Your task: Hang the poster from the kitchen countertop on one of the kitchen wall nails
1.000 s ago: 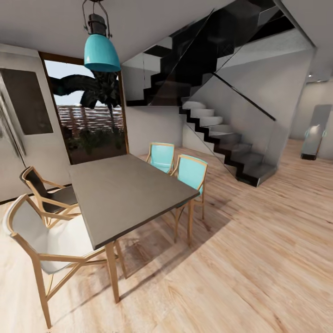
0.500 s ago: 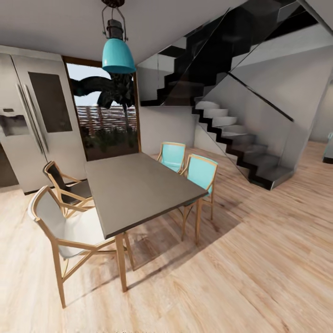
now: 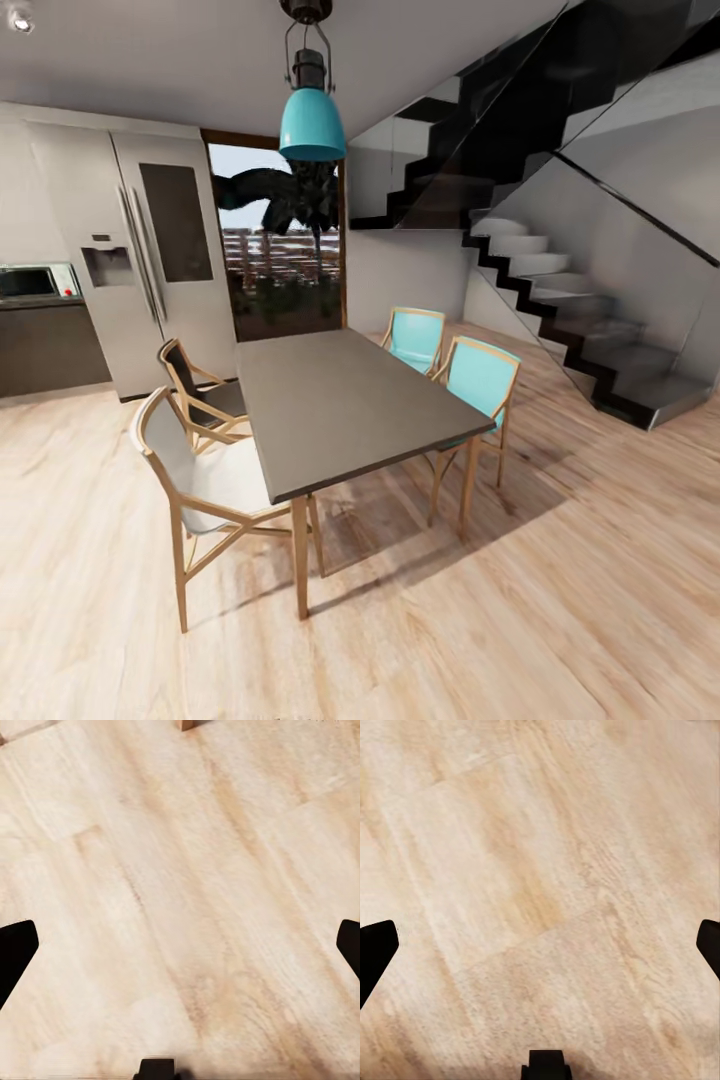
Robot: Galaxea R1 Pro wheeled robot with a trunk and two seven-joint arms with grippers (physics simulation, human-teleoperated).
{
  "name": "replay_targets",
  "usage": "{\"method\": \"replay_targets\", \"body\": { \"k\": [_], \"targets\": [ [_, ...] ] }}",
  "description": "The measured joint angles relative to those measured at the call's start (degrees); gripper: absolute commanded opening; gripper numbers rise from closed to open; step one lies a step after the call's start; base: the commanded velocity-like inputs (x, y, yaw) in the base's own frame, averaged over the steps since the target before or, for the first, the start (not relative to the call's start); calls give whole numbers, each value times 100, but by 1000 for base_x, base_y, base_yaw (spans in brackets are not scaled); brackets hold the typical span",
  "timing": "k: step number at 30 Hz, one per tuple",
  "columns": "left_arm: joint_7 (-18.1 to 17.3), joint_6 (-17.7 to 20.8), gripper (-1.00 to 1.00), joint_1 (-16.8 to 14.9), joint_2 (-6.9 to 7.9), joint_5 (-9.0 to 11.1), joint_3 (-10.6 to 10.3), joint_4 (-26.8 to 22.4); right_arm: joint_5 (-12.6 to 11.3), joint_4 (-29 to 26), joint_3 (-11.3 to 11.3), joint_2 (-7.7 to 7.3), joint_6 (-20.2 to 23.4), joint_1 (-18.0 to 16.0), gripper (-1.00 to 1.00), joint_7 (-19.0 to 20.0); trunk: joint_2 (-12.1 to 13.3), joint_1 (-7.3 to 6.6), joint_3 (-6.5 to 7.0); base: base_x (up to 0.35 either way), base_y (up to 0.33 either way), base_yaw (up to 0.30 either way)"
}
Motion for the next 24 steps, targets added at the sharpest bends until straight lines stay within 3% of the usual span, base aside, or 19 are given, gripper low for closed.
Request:
{"method": "replay_targets", "body": {
  "k": [8, 16, 24],
  "targets": [
    [0, -3, 100, 0, 2, 0, 15, 0, 4, 0, 4, 9, 0, 0, 100, 0, 0, 0, 0, -1, -4, 285],
    [2, 0, 100, -1, 1, 0, 11, 2, 25, 205, 27, 17, -1, 0, 100, 6, 0, 0, 0, -46, -165, 132],
    [5, -2, 100, 0, 2, 0, 15, 0, 31, 314, 19, 21, -427, 0, 100, 1, 0, 0, 0, -11, -53, 258]
  ]
}}
